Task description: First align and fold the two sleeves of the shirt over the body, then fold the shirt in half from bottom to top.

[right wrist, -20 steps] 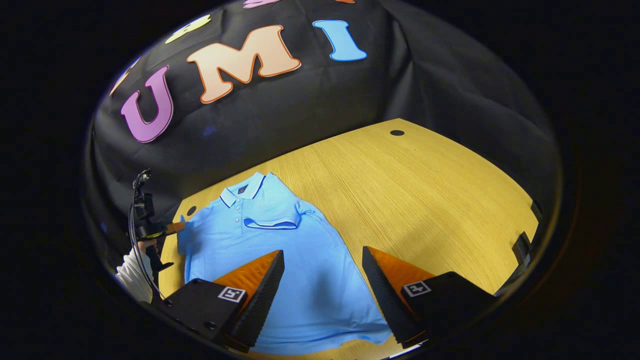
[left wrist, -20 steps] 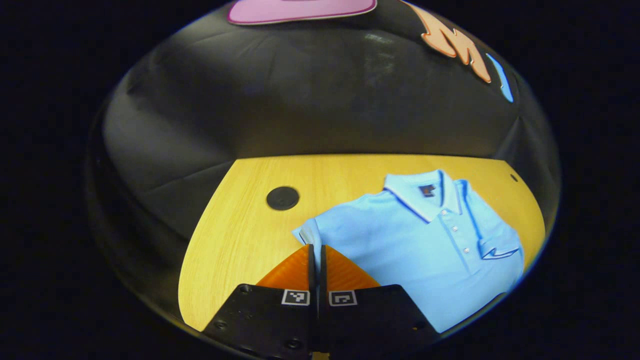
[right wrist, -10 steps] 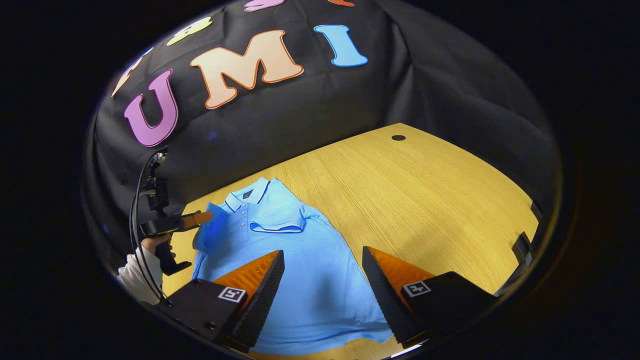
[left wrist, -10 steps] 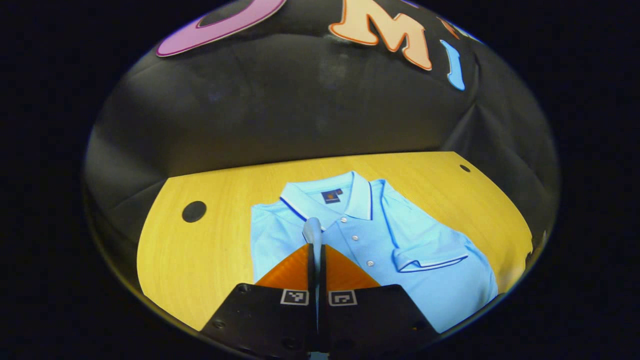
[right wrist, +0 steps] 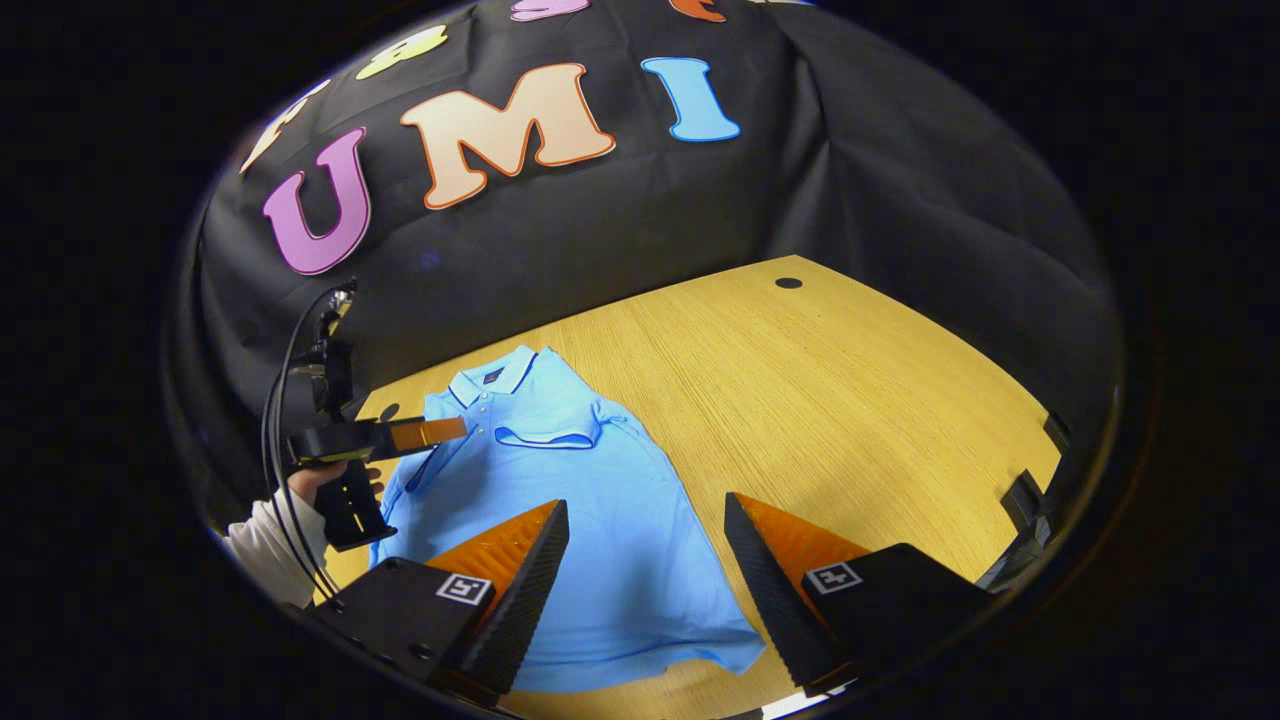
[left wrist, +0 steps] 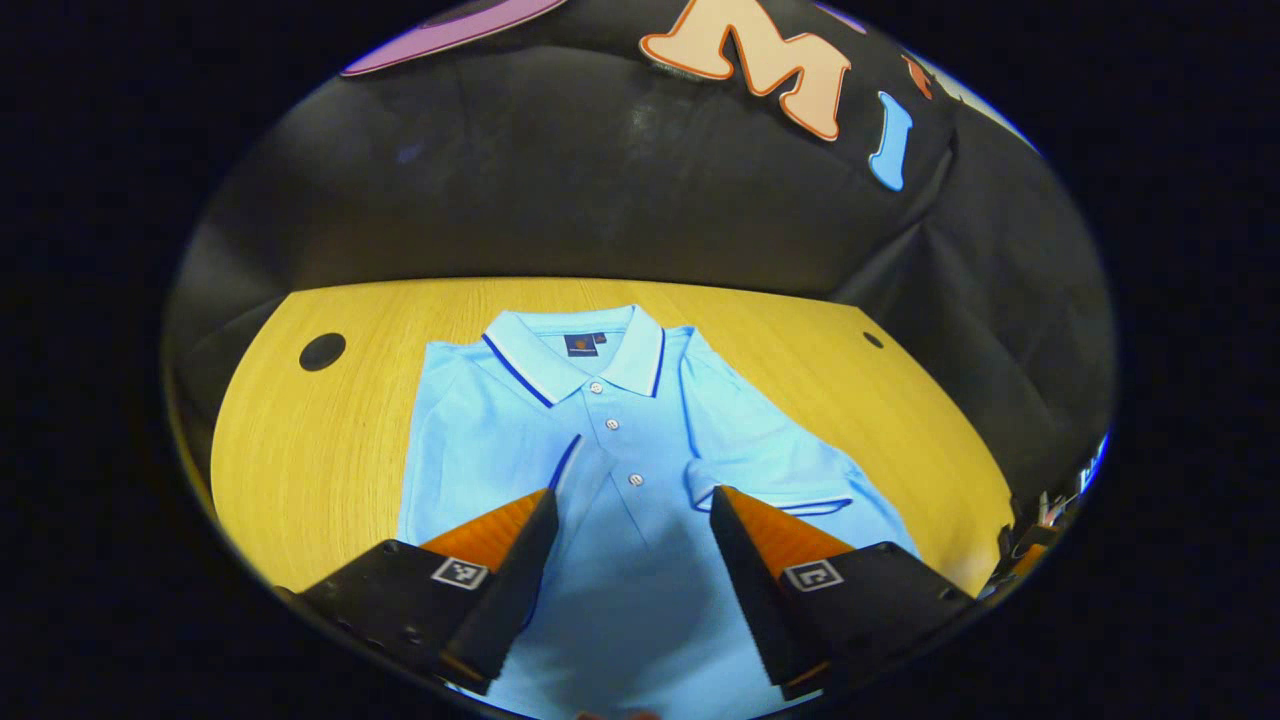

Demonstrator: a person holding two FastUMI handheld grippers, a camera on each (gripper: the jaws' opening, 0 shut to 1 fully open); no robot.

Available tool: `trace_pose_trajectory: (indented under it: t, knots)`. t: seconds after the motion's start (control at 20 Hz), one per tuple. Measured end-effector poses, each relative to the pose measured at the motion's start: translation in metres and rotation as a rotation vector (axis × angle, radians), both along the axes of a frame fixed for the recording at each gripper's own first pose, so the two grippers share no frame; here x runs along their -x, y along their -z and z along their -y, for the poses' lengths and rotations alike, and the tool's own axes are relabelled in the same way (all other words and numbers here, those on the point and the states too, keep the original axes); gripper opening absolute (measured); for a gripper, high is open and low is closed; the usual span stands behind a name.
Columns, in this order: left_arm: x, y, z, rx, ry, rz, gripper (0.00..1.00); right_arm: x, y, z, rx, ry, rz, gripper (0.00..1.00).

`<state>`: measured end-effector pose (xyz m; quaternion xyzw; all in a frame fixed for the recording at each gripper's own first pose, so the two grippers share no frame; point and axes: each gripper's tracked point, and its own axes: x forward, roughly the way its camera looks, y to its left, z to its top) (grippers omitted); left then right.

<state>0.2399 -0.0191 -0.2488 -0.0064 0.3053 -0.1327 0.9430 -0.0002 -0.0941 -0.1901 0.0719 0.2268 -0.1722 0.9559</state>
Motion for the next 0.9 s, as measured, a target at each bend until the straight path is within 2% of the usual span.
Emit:
trace_pose_trajectory:
  t: [0.05, 0.25, 0.5, 0.7, 0.9]
  knots:
    - [0.008, -0.007, -0.005, -0.005, -0.011, 0.009, 0.97, 0.003, 0.000, -0.002, -0.009, -0.008, 0.003, 0.98]
    - [0.063, -0.022, -0.032, -0.070, -0.059, 0.058, 0.97, 0.017, 0.008, -0.009, -0.002, -0.068, -0.001, 0.98]
    - [0.166, -0.034, -0.066, -0.106, -0.167, 0.090, 0.96, 0.045, 0.037, -0.023, 0.034, -0.198, -0.061, 0.98]
    - [0.250, -0.011, -0.093, -0.135, -0.279, 0.054, 0.96, 0.066, 0.061, -0.025, 0.018, -0.255, -0.100, 0.98]
    - [0.310, 0.022, -0.095, -0.093, -0.354, 0.001, 0.96, 0.071, 0.087, -0.013, 0.019, -0.265, -0.134, 0.98]
